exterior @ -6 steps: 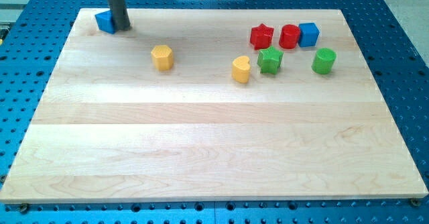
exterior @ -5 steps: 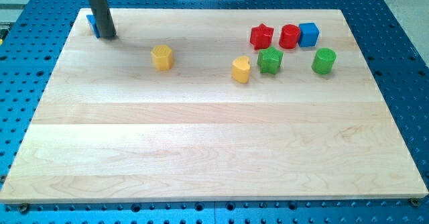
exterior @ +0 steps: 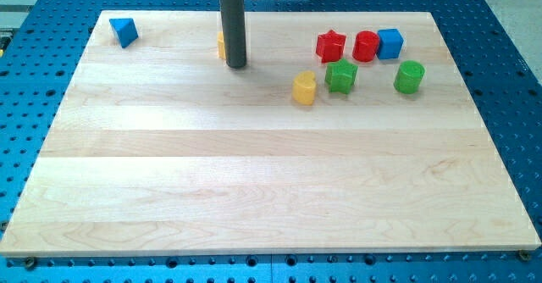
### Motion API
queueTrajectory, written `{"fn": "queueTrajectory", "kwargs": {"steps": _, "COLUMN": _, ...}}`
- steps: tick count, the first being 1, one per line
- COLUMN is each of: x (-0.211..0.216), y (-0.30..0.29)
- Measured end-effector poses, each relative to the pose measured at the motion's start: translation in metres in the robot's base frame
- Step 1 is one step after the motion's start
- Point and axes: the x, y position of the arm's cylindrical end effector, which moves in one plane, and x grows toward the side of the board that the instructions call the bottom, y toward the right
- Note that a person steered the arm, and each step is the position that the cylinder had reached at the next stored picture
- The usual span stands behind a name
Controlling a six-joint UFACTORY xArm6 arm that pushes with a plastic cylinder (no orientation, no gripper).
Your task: Place the hexagon at the top center of the board
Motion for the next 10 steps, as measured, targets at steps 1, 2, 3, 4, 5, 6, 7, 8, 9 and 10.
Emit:
{"fn": "queueTrajectory", "kwargs": {"steps": 1, "x": 0.0, "y": 0.0}}
{"fn": "queueTrajectory", "kwargs": {"steps": 2, "x": 0.004, "y": 0.0}}
{"fn": "queueTrajectory", "kwargs": {"steps": 3, "x": 0.012, "y": -0.009}}
{"fn": "queueTrajectory", "kwargs": {"steps": 4, "x": -0.011, "y": -0.007}}
{"fn": "queueTrajectory", "kwargs": {"steps": 5, "x": -0.007, "y": -0.006}}
{"fn": "queueTrajectory", "kwargs": {"steps": 6, "x": 0.004, "y": -0.058}}
{"fn": "queueTrajectory", "kwargs": {"steps": 7, "x": -0.05, "y": -0.052}}
{"fn": "queueTrajectory", "kwargs": {"steps": 8, "x": -0.052, "y": -0.013}}
{"fn": "queueTrajectory", "kwargs": {"steps": 9, "x": -0.048, "y": 0.021}}
{"fn": "queueTrajectory", "kwargs": {"steps": 10, "x": -0.044, "y": 0.028}}
